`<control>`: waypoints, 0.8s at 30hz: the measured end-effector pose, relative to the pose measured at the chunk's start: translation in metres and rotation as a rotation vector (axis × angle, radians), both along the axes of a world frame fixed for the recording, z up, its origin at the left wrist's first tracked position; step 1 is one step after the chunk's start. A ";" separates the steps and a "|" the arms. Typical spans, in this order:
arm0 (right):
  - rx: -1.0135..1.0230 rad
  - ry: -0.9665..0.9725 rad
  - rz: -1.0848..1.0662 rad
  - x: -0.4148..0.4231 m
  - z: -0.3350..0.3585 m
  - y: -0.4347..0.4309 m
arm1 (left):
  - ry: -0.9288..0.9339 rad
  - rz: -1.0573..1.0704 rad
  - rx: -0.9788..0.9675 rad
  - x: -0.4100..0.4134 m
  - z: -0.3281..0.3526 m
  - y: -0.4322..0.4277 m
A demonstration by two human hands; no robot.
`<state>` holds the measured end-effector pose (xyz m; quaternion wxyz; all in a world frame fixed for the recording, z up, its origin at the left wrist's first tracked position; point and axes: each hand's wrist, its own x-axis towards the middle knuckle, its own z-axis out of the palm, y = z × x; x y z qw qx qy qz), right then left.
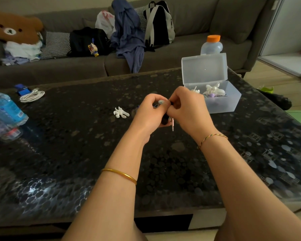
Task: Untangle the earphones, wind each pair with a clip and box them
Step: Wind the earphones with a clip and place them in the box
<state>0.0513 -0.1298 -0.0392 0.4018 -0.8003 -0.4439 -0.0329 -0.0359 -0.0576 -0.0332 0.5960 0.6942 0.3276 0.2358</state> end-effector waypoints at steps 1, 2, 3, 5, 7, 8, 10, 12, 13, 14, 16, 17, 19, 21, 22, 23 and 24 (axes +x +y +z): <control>0.010 -0.009 -0.004 -0.001 -0.001 0.000 | -0.011 -0.010 -0.018 0.000 0.000 0.000; 0.023 -0.018 -0.010 -0.002 -0.002 0.000 | -0.023 -0.023 -0.034 -0.001 0.001 0.000; 0.037 -0.024 -0.015 -0.002 -0.003 0.000 | -0.036 -0.037 -0.047 -0.001 0.001 0.001; 0.045 -0.040 -0.017 -0.002 -0.003 0.001 | -0.055 -0.053 -0.053 -0.002 0.003 0.000; 0.019 -0.073 -0.009 -0.004 -0.004 0.002 | -0.058 -0.034 -0.030 -0.002 0.003 -0.001; 0.009 -0.091 -0.002 -0.005 -0.004 0.003 | -0.059 -0.013 -0.020 -0.003 0.003 -0.002; 0.012 -0.107 0.012 -0.005 -0.004 0.003 | -0.064 0.032 -0.009 -0.001 0.002 -0.003; 0.034 -0.089 0.034 -0.004 -0.003 0.003 | -0.078 0.067 -0.022 -0.001 0.002 -0.003; 0.045 -0.070 0.048 -0.003 -0.003 0.001 | -0.079 0.075 -0.032 -0.001 0.002 -0.001; 0.051 -0.048 0.064 -0.003 -0.002 0.000 | -0.073 0.075 -0.036 -0.001 0.001 0.000; 0.066 0.008 0.087 0.000 -0.003 -0.003 | -0.061 0.053 -0.063 -0.001 0.001 0.000; 0.083 0.043 0.082 0.001 -0.004 -0.003 | -0.067 0.040 -0.102 -0.001 0.000 0.000; 0.127 0.084 0.036 0.004 -0.006 -0.004 | -0.095 0.024 -0.198 -0.001 0.002 -0.001; 0.157 0.096 -0.013 0.007 -0.006 -0.005 | -0.127 0.019 -0.253 0.002 0.001 -0.001; 0.163 0.112 -0.021 0.008 -0.006 -0.006 | -0.134 0.023 -0.255 0.003 0.001 0.000; 0.168 0.135 -0.016 0.009 -0.006 -0.007 | -0.132 0.029 -0.244 0.006 0.001 -0.001; 0.173 0.173 -0.002 0.010 -0.006 -0.009 | -0.125 0.036 -0.233 0.008 0.000 -0.002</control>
